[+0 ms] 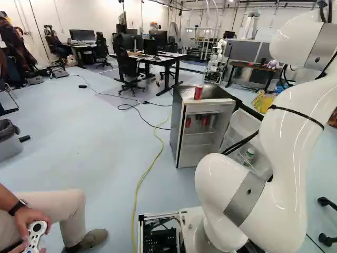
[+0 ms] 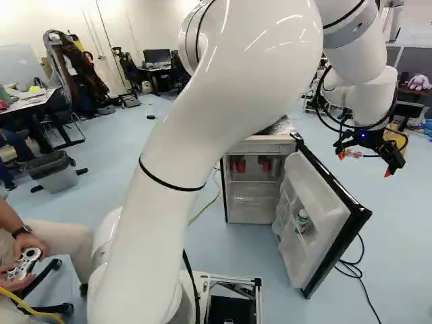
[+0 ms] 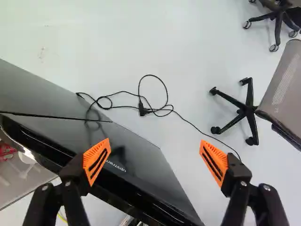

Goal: Grab a drink from the fridge

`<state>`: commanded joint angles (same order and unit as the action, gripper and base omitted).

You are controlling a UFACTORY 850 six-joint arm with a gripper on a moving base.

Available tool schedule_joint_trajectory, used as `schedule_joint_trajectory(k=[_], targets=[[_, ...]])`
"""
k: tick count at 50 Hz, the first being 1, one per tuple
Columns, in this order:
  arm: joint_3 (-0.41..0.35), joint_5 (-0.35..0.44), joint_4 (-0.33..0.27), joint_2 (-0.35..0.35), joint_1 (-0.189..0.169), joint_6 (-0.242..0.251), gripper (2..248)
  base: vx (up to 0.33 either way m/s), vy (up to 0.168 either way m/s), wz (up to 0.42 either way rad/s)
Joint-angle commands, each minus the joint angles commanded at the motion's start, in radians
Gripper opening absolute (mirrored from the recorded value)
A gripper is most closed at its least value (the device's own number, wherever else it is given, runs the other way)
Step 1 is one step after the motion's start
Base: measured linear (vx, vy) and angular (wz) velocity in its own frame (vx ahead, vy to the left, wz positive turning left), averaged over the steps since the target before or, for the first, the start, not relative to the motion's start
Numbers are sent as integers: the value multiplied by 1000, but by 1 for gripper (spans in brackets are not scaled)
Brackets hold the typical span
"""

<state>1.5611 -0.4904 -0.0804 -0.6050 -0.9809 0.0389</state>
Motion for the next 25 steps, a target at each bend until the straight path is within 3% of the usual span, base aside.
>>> schedule_joint_trajectory(k=[25], targets=[[10, 0, 0, -43, 0, 0, 247, 0, 0, 0]])
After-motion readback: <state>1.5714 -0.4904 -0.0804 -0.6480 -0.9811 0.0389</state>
